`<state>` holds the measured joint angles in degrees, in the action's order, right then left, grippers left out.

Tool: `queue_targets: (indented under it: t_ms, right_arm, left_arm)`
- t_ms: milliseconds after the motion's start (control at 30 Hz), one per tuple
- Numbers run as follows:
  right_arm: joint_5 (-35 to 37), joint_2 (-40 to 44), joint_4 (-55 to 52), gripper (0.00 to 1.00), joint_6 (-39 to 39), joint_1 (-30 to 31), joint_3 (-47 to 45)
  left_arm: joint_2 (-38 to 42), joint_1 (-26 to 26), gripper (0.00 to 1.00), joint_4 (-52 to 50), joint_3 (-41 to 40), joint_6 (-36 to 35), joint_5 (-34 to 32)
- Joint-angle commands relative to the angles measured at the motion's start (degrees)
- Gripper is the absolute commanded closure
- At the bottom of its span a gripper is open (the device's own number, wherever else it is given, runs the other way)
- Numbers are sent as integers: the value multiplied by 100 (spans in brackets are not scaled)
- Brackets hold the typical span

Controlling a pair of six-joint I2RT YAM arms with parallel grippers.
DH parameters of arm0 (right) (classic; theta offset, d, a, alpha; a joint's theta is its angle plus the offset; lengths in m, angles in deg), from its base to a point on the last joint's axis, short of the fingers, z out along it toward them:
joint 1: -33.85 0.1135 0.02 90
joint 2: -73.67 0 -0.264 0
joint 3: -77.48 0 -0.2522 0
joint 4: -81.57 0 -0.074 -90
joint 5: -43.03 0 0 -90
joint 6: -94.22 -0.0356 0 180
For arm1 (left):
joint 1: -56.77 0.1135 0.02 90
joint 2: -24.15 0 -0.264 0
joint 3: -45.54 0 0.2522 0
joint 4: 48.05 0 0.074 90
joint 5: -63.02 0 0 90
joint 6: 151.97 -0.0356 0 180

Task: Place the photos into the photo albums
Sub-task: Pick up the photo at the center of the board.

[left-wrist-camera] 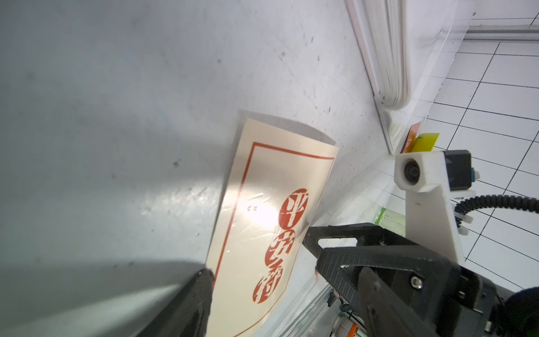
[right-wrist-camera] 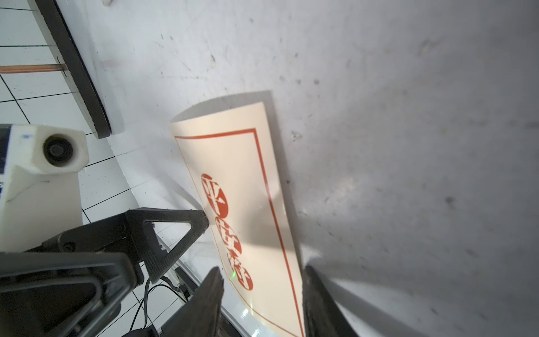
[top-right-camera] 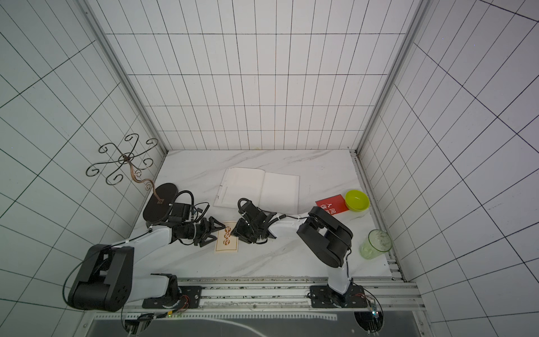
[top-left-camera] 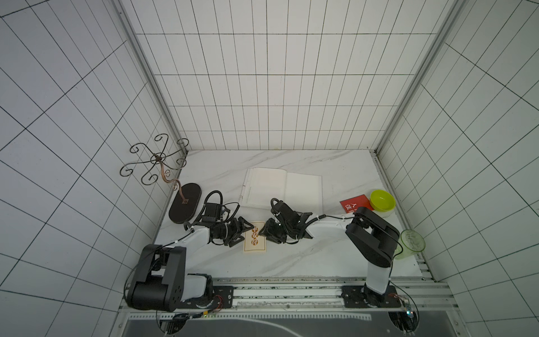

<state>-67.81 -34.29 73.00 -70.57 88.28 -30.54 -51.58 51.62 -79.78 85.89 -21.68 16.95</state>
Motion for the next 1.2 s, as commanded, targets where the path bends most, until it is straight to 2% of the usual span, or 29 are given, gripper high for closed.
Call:
queue_targets:
  t_ms: [0, 233, 533, 633, 800, 900, 1067, 1167]
  right_arm:
    - [-7, -253, 143, 54, -155, -60, -333]
    - [-224, -337, 752, 55, -282, -99, -460]
    - [-447, -331, 1757, 56, -485, -119, -678]
    - [-489, -314, 2037, 62, -505, -143, -721]
    - [-527, -223, 2506, 87, -664, -212, -888]
    - [-622, -98, 2614, 97, -598, -247, -892]
    - [-844, 314, 2626, 100, -307, -275, -845]
    - [-1013, 690, 2127, 100, 159, -351, -715]
  left_arm:
    - [35, -44, 21, -89, -10, -37, -190]
    - [-328, -46, 21, 54, -16, 56, 13]
    - [-344, -39, 21, 197, -215, 139, -26]
    - [-398, -32, 21, 264, -223, 162, 21]
    - [-317, -28, 27, 365, -130, 251, 79]
    - [-135, -5, 28, 262, 5, 240, 20]
    - [561, 30, 28, -196, 308, 98, -357]
    - [1115, 99, 28, -523, 600, 2, -610]
